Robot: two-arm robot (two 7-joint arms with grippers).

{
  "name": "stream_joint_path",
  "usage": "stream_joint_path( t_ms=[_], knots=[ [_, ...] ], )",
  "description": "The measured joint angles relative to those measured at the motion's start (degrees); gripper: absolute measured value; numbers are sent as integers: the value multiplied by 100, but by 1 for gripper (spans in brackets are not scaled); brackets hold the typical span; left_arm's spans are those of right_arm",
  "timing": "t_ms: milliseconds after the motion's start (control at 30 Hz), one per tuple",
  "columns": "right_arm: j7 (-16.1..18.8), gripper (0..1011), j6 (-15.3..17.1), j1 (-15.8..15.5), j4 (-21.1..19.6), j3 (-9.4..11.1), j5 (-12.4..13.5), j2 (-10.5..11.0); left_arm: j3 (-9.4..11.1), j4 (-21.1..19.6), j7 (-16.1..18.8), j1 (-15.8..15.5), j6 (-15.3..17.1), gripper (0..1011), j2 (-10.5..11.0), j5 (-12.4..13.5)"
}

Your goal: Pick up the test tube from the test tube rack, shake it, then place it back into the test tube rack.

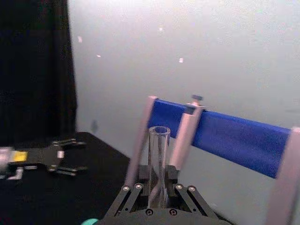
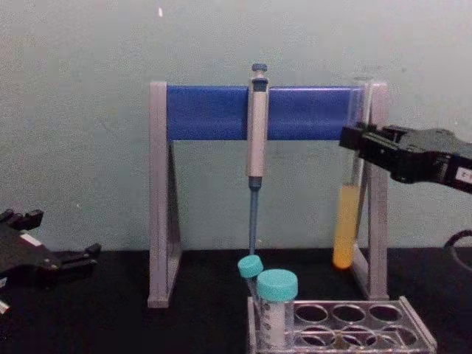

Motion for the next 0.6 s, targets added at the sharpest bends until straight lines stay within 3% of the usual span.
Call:
stream_joint_path(
  t_ms=[200, 367, 500, 600],
  knots=[
    [485, 228, 170, 50, 15, -99, 379, 104, 0, 0, 0, 0, 0, 1001, 0, 0],
    [750, 228, 414, -77, -212, -125, 675, 395, 0, 0, 0, 0, 0, 1001, 0, 0],
    [750, 228, 588, -259, -468, -82, 804, 667, 0, 0, 0, 0, 0, 1001, 0, 0],
    [550, 228, 737, -409, -689, -40, 793, 904, 0, 0, 0, 0, 0, 1001, 0, 0]
  ],
)
